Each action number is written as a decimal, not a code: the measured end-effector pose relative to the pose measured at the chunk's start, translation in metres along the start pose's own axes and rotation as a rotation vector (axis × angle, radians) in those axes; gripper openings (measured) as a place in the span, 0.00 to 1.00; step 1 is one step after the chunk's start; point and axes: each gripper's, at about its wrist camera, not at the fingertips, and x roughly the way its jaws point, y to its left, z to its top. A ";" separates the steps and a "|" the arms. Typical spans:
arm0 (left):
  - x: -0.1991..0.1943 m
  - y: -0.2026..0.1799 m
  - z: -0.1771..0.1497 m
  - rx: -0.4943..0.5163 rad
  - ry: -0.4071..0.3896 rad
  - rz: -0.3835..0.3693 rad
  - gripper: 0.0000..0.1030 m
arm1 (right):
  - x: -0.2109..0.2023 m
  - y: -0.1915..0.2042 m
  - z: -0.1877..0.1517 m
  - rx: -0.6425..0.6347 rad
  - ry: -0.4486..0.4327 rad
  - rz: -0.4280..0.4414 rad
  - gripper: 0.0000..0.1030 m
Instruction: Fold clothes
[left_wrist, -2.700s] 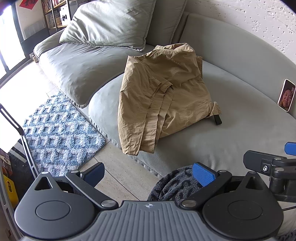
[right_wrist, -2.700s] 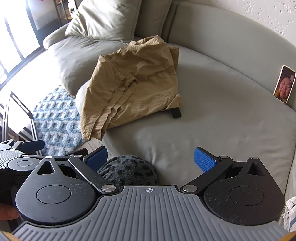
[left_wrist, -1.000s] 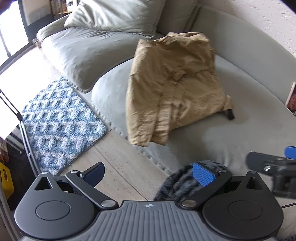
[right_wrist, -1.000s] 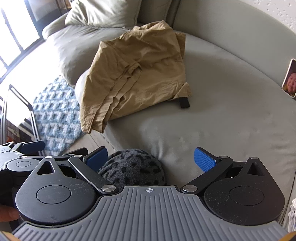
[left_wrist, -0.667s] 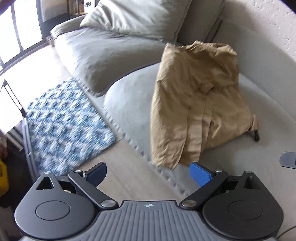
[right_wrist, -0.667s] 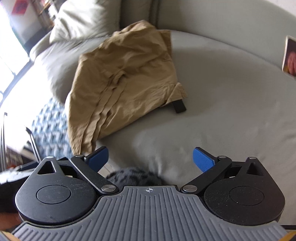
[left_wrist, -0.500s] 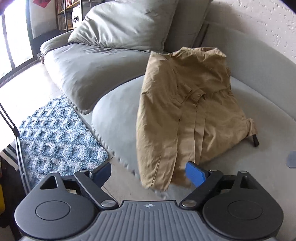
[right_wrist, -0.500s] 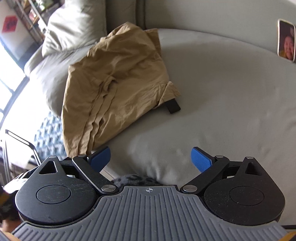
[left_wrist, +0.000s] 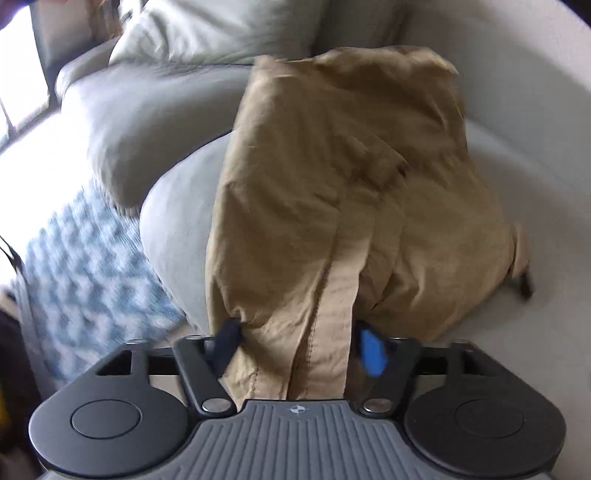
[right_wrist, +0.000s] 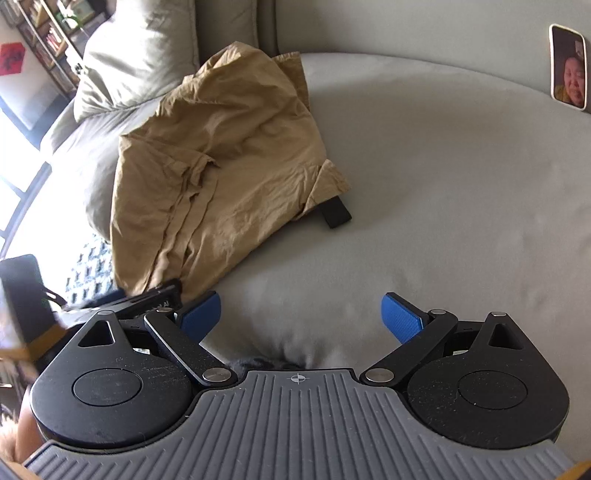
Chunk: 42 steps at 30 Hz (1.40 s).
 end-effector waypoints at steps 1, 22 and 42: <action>-0.003 0.009 0.003 -0.034 -0.011 -0.019 0.21 | 0.001 -0.001 0.002 -0.002 -0.007 -0.002 0.91; -0.033 0.131 -0.017 -0.634 -0.164 -0.132 0.36 | 0.144 -0.005 0.082 0.254 0.077 0.167 0.31; -0.129 0.064 -0.015 -0.335 -0.240 -0.617 0.45 | -0.277 -0.005 0.022 -0.229 -1.093 -0.057 0.10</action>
